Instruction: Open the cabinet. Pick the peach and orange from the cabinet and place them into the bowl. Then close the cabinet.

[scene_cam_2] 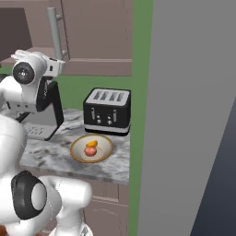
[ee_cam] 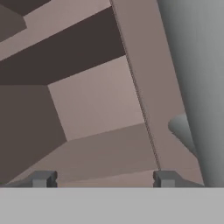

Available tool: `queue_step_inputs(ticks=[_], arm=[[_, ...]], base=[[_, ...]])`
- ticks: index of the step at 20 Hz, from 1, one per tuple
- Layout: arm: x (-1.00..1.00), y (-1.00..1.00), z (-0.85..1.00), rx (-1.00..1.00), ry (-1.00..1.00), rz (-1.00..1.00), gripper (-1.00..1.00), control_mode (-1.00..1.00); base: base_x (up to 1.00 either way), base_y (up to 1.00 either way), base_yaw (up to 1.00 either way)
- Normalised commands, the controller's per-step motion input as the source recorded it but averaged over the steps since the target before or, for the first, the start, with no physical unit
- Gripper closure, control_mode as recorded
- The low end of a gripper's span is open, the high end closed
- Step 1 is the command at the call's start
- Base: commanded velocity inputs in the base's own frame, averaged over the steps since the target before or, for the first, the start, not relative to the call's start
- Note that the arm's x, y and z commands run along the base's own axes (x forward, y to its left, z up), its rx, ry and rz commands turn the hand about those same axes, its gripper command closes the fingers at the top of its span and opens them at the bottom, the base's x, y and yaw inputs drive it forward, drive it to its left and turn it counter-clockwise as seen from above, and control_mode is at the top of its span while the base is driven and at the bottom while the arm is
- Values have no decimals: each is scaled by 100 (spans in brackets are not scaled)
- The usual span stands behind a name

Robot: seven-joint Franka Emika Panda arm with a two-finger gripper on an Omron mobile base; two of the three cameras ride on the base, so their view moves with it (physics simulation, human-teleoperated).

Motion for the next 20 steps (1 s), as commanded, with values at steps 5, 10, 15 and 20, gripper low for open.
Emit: queue_step_inputs(ticks=[5,10,15,20], arm=[[100,1,-32,-2,0,-4,-100,-100],[80,0,-30,-3,0,-3,-100,-100],[-45,6,50,0,2,0,-100,-100],[-100,12,42,0,3,0,-100,-100]], base=[[0,0,0],[0,0,0],[0,0,0],[0,0,0]])
